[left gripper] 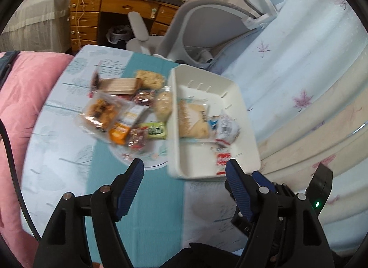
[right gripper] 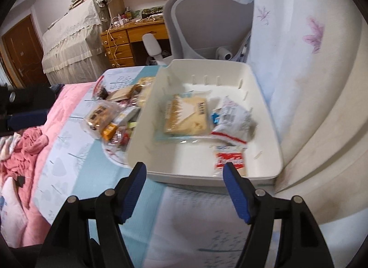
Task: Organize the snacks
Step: 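Lower both snacks into the white tray and open both tools, then move both tools back toward the remaining snacks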
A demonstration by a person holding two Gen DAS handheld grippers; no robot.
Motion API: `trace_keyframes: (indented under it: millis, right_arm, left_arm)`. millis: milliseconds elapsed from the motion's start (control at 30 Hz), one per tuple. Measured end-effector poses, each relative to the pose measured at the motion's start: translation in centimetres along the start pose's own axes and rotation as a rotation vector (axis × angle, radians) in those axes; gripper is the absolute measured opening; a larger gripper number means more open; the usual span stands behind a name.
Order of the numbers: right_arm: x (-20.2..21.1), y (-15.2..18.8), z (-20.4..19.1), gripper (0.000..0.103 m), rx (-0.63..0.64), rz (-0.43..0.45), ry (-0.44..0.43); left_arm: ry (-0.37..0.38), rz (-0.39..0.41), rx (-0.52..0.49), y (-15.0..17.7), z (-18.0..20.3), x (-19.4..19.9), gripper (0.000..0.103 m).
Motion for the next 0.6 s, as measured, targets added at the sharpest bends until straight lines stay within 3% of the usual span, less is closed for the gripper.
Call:
trace_keyframes:
  millis: [333,600]
  right_arm:
    - [-0.7,0.9,-7.2,0.070,-0.031,-0.017,-0.064]
    - [-2.3,2.9,-11.1,0.071,-0.165,-0.079,-0.103]
  left_arm:
    - [-0.074,-0.072,-0.009,2.3,-7.0,2.4,0.073]
    - [-0.100,-0.141,-0.034,3.1,-12.5,3.2,0.087]
Point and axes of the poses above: each gripper's, at about its wrist camera, not at the fingertips, and x roughly against the way its jaws point, z to its right, y to its underside, the point moved 3 cm from there along -x, roughly the way its jaws point, and after that the axes turned 11 degrees about -z, right-handed, at the moved point
